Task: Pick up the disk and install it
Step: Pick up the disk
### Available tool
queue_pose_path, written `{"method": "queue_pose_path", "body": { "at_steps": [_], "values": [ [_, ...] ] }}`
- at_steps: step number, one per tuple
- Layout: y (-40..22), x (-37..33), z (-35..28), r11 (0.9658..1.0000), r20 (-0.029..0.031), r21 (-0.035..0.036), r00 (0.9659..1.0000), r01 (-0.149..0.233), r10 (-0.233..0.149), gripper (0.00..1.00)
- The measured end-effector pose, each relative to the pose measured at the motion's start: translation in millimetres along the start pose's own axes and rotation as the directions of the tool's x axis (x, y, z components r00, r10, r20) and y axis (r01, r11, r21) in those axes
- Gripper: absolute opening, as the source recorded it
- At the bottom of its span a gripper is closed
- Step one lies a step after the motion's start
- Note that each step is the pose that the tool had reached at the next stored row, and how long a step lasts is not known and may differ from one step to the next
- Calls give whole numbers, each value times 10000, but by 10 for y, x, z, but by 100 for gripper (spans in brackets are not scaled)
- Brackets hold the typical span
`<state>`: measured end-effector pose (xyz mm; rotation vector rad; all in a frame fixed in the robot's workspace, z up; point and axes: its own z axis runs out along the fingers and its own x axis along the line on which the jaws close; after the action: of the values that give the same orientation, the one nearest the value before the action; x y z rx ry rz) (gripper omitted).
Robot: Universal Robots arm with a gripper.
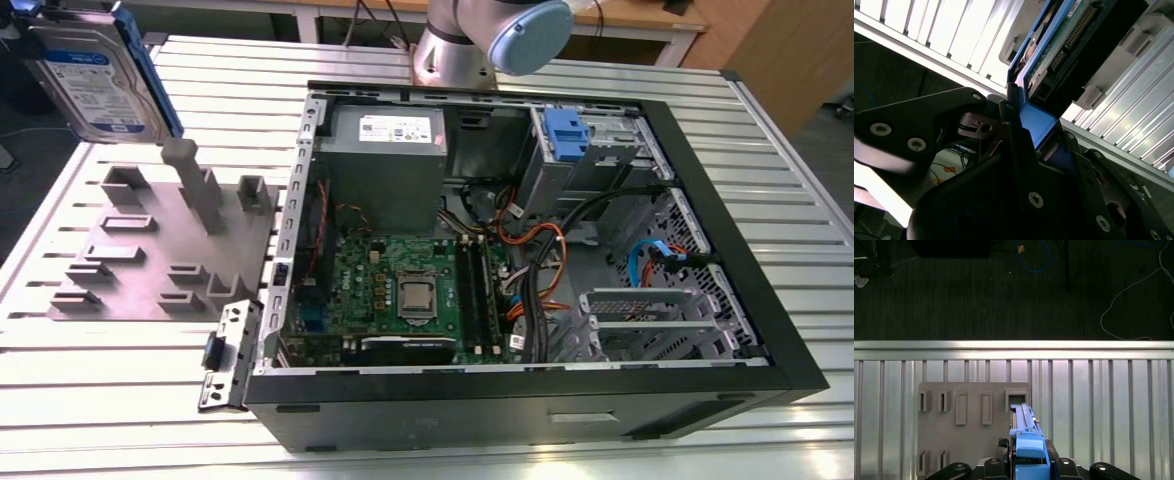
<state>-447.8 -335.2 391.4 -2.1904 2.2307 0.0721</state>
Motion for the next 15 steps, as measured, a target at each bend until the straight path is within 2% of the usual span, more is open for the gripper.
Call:
{"method": "queue_pose_path", "body": {
  "at_steps": [15],
  "values": [
    [1, -1, -31, 10000, 0, 0, 10000, 0, 0, 37]
  ]
}}
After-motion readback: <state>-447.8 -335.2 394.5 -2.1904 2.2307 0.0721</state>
